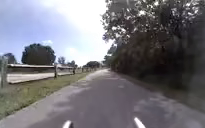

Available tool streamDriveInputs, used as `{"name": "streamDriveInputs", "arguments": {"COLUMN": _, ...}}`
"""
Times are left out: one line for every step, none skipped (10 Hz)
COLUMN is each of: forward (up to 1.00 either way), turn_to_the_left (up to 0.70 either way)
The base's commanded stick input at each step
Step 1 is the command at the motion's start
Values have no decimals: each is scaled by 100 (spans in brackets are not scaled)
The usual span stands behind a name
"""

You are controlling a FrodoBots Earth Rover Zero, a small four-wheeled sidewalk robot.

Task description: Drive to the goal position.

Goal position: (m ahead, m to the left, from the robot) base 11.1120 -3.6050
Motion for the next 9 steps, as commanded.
{"name": "streamDriveInputs", "arguments": {"forward": 50, "turn_to_the_left": 0}}
{"name": "streamDriveInputs", "arguments": {"forward": 50, "turn_to_the_left": 11}}
{"name": "streamDriveInputs", "arguments": {"forward": 50, "turn_to_the_left": 47}}
{"name": "streamDriveInputs", "arguments": {"forward": 50, "turn_to_the_left": 50}}
{"name": "streamDriveInputs", "arguments": {"forward": 50, "turn_to_the_left": 33}}
{"name": "streamDriveInputs", "arguments": {"forward": 50, "turn_to_the_left": 0}}
{"name": "streamDriveInputs", "arguments": {"forward": 50, "turn_to_the_left": 0}}
{"name": "streamDriveInputs", "arguments": {"forward": 50, "turn_to_the_left": 0}}
{"name": "streamDriveInputs", "arguments": {"forward": 50, "turn_to_the_left": 0}}
